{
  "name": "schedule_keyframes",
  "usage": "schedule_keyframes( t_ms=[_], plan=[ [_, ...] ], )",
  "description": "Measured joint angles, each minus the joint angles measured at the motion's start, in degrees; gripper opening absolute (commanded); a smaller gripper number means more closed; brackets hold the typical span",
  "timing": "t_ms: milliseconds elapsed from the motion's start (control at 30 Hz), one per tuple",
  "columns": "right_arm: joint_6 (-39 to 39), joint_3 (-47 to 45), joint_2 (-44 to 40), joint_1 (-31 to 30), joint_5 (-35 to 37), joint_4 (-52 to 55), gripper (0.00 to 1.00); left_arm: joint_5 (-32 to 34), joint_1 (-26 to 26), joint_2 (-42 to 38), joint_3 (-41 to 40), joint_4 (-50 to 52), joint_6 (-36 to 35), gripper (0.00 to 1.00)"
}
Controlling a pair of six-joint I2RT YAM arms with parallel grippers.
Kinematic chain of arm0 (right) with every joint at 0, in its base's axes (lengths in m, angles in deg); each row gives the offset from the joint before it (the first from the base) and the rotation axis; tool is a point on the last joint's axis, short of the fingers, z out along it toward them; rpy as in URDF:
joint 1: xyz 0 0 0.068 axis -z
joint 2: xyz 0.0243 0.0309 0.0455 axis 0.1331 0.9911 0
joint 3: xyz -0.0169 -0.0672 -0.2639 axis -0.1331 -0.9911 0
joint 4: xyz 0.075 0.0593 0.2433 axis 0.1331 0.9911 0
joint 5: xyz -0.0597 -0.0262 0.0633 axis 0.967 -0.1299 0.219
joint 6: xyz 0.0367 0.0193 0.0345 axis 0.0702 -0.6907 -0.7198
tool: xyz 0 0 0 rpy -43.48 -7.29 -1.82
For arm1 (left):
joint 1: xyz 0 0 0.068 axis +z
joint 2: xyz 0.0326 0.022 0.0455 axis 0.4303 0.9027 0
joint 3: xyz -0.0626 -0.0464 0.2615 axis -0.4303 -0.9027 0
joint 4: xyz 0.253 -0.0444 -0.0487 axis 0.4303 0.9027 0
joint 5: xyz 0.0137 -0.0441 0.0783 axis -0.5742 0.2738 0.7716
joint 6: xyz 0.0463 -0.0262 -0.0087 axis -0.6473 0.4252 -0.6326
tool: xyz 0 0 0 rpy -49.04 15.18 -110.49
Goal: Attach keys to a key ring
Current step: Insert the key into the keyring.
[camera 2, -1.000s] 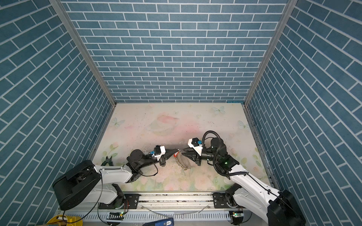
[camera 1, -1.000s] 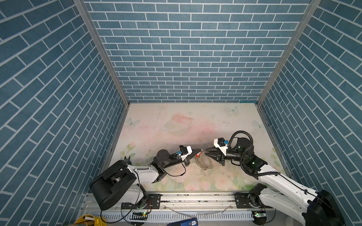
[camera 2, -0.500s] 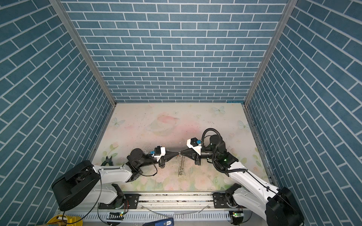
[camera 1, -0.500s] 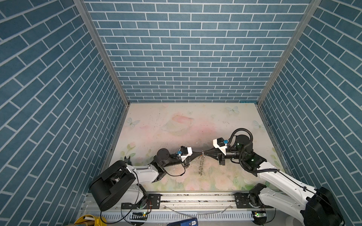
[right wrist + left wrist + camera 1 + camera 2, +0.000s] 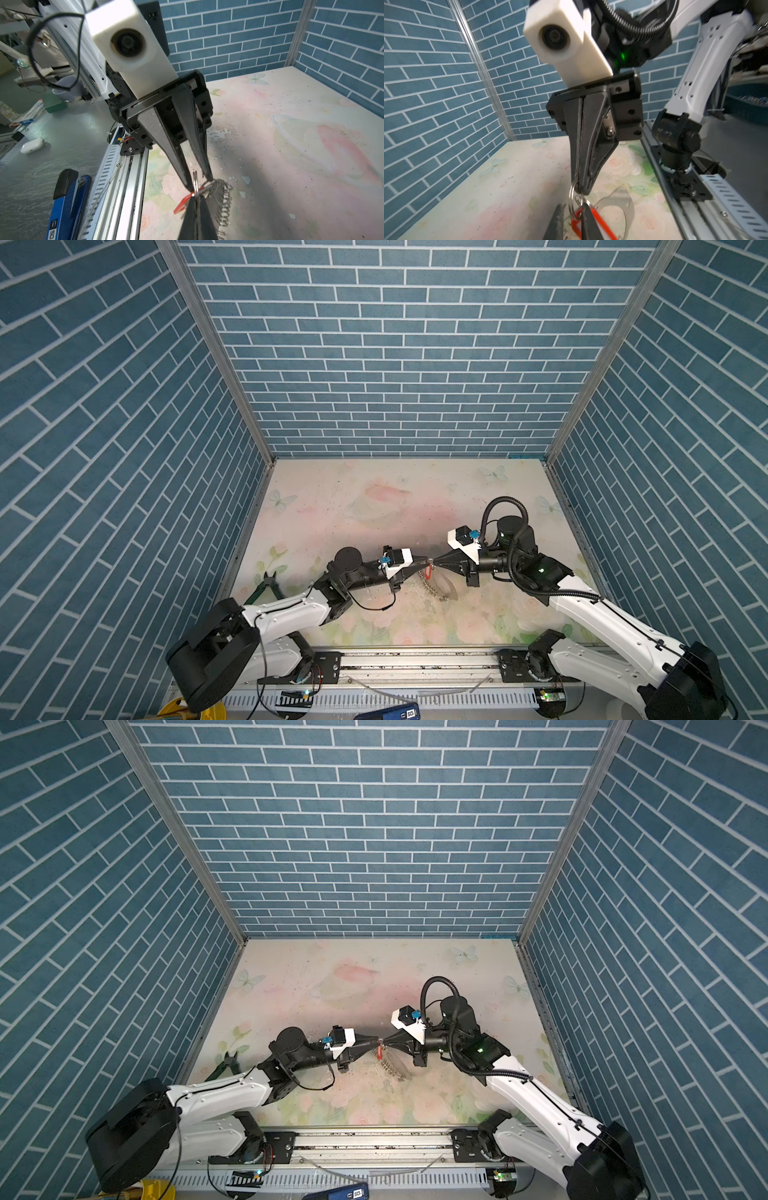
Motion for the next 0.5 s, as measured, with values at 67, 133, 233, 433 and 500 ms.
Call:
schedule_keyframes(
  t_ms=[67,133,233,433,500],
  plan=[
    [1.5,2.6,0.0,-0.6,1.8,4.6,0.00,1.1,0.0,-1.4,0.9,3.6,-1.4,0.22],
    [3.1,4.9,0.2,-1.3,3.5,9.4,0.00,1.7,0.0,-2.0,1.3,6.6,-2.1,0.22],
    [5.4,8.0,1.6,-2.4,5.4,15.5,0.00,2.1,0.0,-2.0,1.8,10.8,-2.4,0.23],
    [8.6,10.1,4.3,-3.9,8.5,22.1,0.00,0.9,0.0,-2.2,2.6,13.6,-1.9,0.25],
    [9.4,10.1,4.6,-4.0,9.4,23.2,0.00,0.4,0.0,-2.5,2.6,13.7,-1.5,0.25]
  ],
)
